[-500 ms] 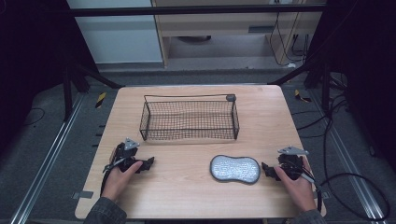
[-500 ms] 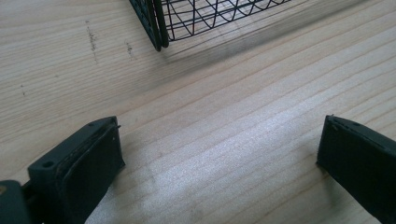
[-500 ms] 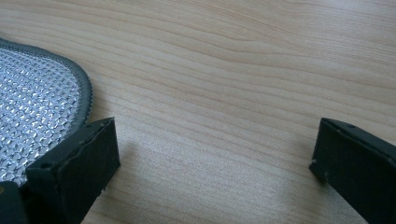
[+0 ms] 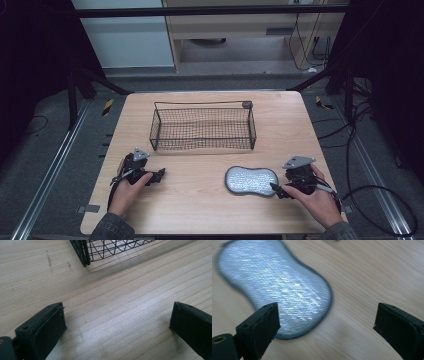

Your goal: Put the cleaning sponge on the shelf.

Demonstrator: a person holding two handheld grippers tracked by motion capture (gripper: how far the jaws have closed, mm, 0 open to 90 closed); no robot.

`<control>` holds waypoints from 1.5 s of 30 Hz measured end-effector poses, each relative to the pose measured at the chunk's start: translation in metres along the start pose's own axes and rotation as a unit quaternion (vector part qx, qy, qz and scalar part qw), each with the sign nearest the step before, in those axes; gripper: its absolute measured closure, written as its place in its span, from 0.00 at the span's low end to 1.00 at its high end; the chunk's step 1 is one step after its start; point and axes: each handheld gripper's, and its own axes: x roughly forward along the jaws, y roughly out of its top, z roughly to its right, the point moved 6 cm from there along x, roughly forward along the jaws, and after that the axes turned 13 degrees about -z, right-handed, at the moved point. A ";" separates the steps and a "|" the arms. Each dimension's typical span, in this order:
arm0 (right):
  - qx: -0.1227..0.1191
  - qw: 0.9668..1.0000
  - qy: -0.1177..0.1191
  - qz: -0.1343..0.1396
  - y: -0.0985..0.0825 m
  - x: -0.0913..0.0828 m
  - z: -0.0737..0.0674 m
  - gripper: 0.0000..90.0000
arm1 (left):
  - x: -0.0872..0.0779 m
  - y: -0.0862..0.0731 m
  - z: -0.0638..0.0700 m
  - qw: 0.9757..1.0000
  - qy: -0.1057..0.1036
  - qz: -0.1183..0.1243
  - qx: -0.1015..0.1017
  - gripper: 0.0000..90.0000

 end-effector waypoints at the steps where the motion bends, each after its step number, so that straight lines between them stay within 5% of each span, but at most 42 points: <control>1: -0.023 1.000 0.005 -0.006 0.005 -0.003 -0.005 0.09 | 0.000 0.000 0.000 1.000 0.000 0.000 0.000 0.00; 4: -0.061 0.998 0.019 -0.021 0.015 -0.006 -0.017 0.08 | 0.000 0.000 0.000 1.000 0.000 0.000 0.000 0.00; 5: -0.100 0.994 0.024 -0.035 0.025 -0.006 -0.024 0.08 | 0.000 0.000 0.000 1.000 0.000 0.000 0.000 0.00; 6: -0.100 0.994 0.024 -0.035 0.025 -0.006 -0.024 0.08 | 0.000 0.000 0.000 1.000 0.000 0.000 0.000 0.00; 8: -0.150 0.986 0.033 -0.066 0.037 -0.003 -0.033 0.09 | 0.000 0.000 0.000 1.000 0.000 0.000 0.000 0.00; 9: -0.150 0.986 0.033 -0.066 0.037 -0.003 -0.033 0.09 | 0.000 0.000 0.000 1.000 0.000 0.000 0.000 0.00; 11: -0.187 0.977 0.041 -0.093 0.048 -0.001 -0.036 0.09 | 0.000 0.000 0.000 1.000 0.000 0.000 0.000 0.00; 13: -0.204 0.973 0.045 -0.104 0.055 0.002 -0.037 0.09 | 0.000 0.000 0.000 1.000 -0.001 0.000 0.000 0.00; 20: -0.224 0.965 0.062 -0.120 0.063 0.015 -0.041 0.09 | 0.000 0.000 0.000 1.000 -0.001 0.000 0.000 0.00; 23: -0.244 0.958 0.073 -0.135 0.064 0.021 -0.046 0.09 | 0.000 0.000 0.000 1.000 -0.001 0.000 0.002 0.00; 24: -0.244 0.958 0.073 -0.135 0.064 0.021 -0.046 0.09 | 0.000 0.000 0.000 1.000 -0.001 0.000 0.002 0.00; 25: -0.256 0.953 0.079 -0.143 0.065 0.024 -0.048 0.09 | 0.000 0.000 0.000 1.000 -0.001 0.000 0.002 0.00; 28: -0.257 0.951 0.081 -0.154 0.066 0.028 -0.050 0.08 | 0.000 0.000 0.000 1.000 -0.002 0.000 0.002 0.00; 30: -0.271 0.946 0.080 -0.159 0.069 0.033 -0.049 0.08 | 0.000 0.000 0.000 1.000 -0.002 0.000 0.002 0.00; 33: -0.270 0.946 0.081 -0.162 0.071 0.035 -0.049 0.08 | 0.000 0.000 0.000 1.000 -0.002 0.000 0.002 0.00; 37: -0.286 0.939 0.090 -0.170 0.073 0.042 -0.051 0.08 | 0.000 0.000 0.000 1.000 -0.002 0.000 0.003 0.00; 45: -0.292 0.934 0.094 -0.185 0.075 0.051 -0.052 0.08 | 0.000 0.000 0.000 1.000 -0.003 0.000 0.004 0.00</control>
